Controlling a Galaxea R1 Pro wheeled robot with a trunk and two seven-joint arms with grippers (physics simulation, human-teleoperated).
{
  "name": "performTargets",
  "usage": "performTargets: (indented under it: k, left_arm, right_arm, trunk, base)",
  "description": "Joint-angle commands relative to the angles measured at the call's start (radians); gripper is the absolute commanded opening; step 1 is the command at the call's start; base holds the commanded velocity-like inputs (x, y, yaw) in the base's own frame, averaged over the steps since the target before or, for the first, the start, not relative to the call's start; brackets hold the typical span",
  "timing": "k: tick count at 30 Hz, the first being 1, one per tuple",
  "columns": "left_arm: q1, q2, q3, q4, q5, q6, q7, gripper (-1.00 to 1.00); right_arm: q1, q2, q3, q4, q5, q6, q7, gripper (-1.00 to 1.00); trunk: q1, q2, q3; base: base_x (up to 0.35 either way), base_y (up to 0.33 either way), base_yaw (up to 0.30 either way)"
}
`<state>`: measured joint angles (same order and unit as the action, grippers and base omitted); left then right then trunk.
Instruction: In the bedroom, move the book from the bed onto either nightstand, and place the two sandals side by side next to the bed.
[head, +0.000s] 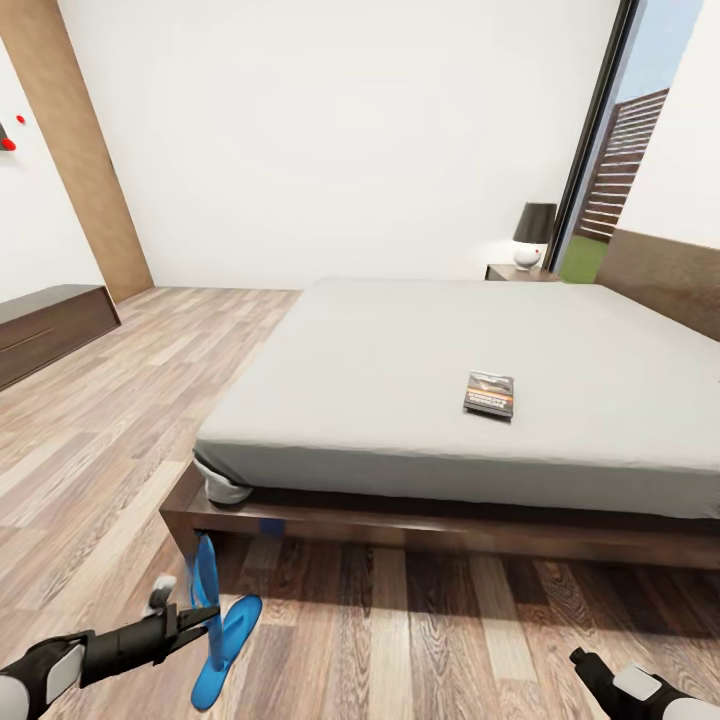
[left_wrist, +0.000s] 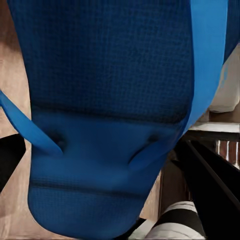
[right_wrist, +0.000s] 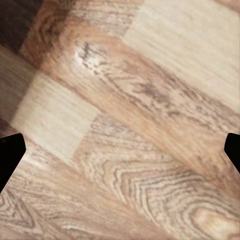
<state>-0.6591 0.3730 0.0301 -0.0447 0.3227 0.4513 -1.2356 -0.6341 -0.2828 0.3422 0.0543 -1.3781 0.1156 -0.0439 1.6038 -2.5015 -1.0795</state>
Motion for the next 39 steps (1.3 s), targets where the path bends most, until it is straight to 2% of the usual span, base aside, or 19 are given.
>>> performTargets:
  k: [1, 2, 5, 11, 13, 17, 18, 21, 23, 25, 28, 30, 31, 32, 34, 37, 39]
  left_arm:
    - [0.0, -0.004, -0.005, -0.002, 0.0, 0.003, 0.005, -1.0]
    - [0.0, -0.014, -0.028, -0.006, 0.001, -0.012, 0.02, -1.0]
    - [0.0, -0.035, -0.067, -0.016, 0.001, -0.038, 0.038, -1.0]
    - [0.0, -0.058, -0.093, -0.026, 0.0, -0.057, 0.058, -1.0]
    - [0.0, -0.066, -0.1, -0.027, 0.0, -0.059, 0.086, -1.0]
    - [0.0, -0.086, -0.149, -0.037, 0.0, -0.06, 0.169, -1.0]
    - [0.0, -0.096, -0.176, -0.052, 0.0, -0.061, 0.205, -1.0]
    - [0.0, -0.116, -0.226, -0.093, 0.0, -0.06, 0.281, -1.0]
    - [0.0, -0.121, -0.237, -0.102, 0.001, -0.06, 0.312, -1.0]
    - [0.0, -0.128, -0.247, -0.11, 0.0, -0.06, 0.368, -1.0]
    - [0.0, -0.143, -0.254, -0.119, 0.001, -0.06, 0.491, -1.0]
    - [0.0, -0.154, -0.255, -0.122, 0.002, -0.06, 0.542, -1.0]
    - [0.0, -0.169, -0.256, -0.124, 0.002, -0.06, 0.587, -1.0]
    - [0.0, -0.179, -0.257, -0.124, 0.002, -0.06, 0.607, -1.0]
    - [0.0, -0.224, -0.26, -0.129, 0.0, -0.06, 0.682, -1.0]
    - [0.0, -0.245, -0.267, -0.133, -0.005, -0.059, 0.724, -1.0]
    - [0.0, -0.253, -0.289, -0.135, -0.018, -0.059, 0.744, -1.0]
  right_arm:
    - [-0.001, 0.0, 0.009, 0.001, -0.007, 0.004, -0.002, 1.0]
    - [-0.001, 0.0, 0.009, 0.001, -0.007, 0.004, -0.002, 1.0]
    - [-0.001, 0.0, 0.009, 0.001, -0.007, 0.004, -0.002, 1.0]
    - [-0.001, 0.001, 0.009, 0.001, -0.007, 0.004, -0.002, 1.0]
    - [-0.001, 0.001, 0.009, 0.0, -0.007, 0.004, -0.002, 1.0]
    - [-0.001, 0.001, 0.009, 0.0, -0.006, 0.004, -0.002, 1.0]
    - [-0.001, 0.001, 0.009, 0.0, -0.007, 0.004, -0.002, 1.0]
    - [-0.001, 0.002, 0.009, 0.0, -0.007, 0.004, -0.002, 1.0]
    - [-0.001, 0.002, 0.009, 0.0, -0.007, 0.004, -0.002, 1.0]
    - [-0.001, 0.003, 0.009, 0.0, -0.007, 0.003, -0.003, 1.0]
    - [-0.001, 0.006, 0.009, 0.0, -0.007, -0.002, 0.0, 1.0]
    - [-0.001, 0.007, 0.009, 0.0, -0.007, -0.003, 0.001, 1.0]
    - [-0.001, 0.007, 0.009, -0.001, -0.007, -0.004, 0.003, 1.0]
    - [-0.001, 0.008, 0.009, -0.001, -0.007, -0.004, 0.004, 1.0]
    - [-0.001, 0.007, 0.006, -0.001, -0.009, -0.005, 0.007, 1.0]
    - [-0.001, 0.007, 0.005, -0.001, -0.011, -0.004, 0.008, 1.0]
    - [-0.001, 0.006, 0.005, -0.001, -0.013, -0.004, 0.008, 1.0]
  trunk:
    - [0.0, 0.0, -0.001]
    - [0.0, 0.0, -0.001]
    - [0.0, 0.0, -0.001]
    - [0.0, 0.0, -0.001]
    - [0.0, 0.0, -0.001]
    - [0.0, 0.0, -0.001]
    - [0.0, 0.0, -0.001]
    - [0.0, 0.0, -0.001]
    - [0.0, 0.0, -0.001]
    - [0.0, 0.0, -0.001]
    - [0.0, 0.0, -0.001]
    - [0.0, 0.0, -0.001]
    - [0.0, 0.0, -0.001]
    - [0.0, 0.0, -0.001]
    - [0.0, 0.0, -0.001]
    - [0.0, 0.0, -0.001]
    - [0.0, 0.0, -0.001]
  base:
    - [0.0, 0.0, 0.0]
    - [0.0, 0.0, 0.0]
    - [0.0, 0.0, 0.0]
    - [0.0, 0.0, 0.0]
    - [0.0, 0.0, 0.0]
    - [0.0, 0.0, 0.0]
    - [0.0, 0.0, 0.0]
    - [0.0, 0.0, 0.0]
    - [0.0, 0.0, 0.0]
    - [0.0, 0.0, 0.0]
    - [0.0, 0.0, 0.0]
    - [0.0, 0.0, 0.0]
    - [0.0, 0.0, 0.0]
    - [0.0, 0.0, 0.0]
    - [0.0, 0.0, 0.0]
    - [0.0, 0.0, 0.0]
    - [0.0, 0.0, 0.0]
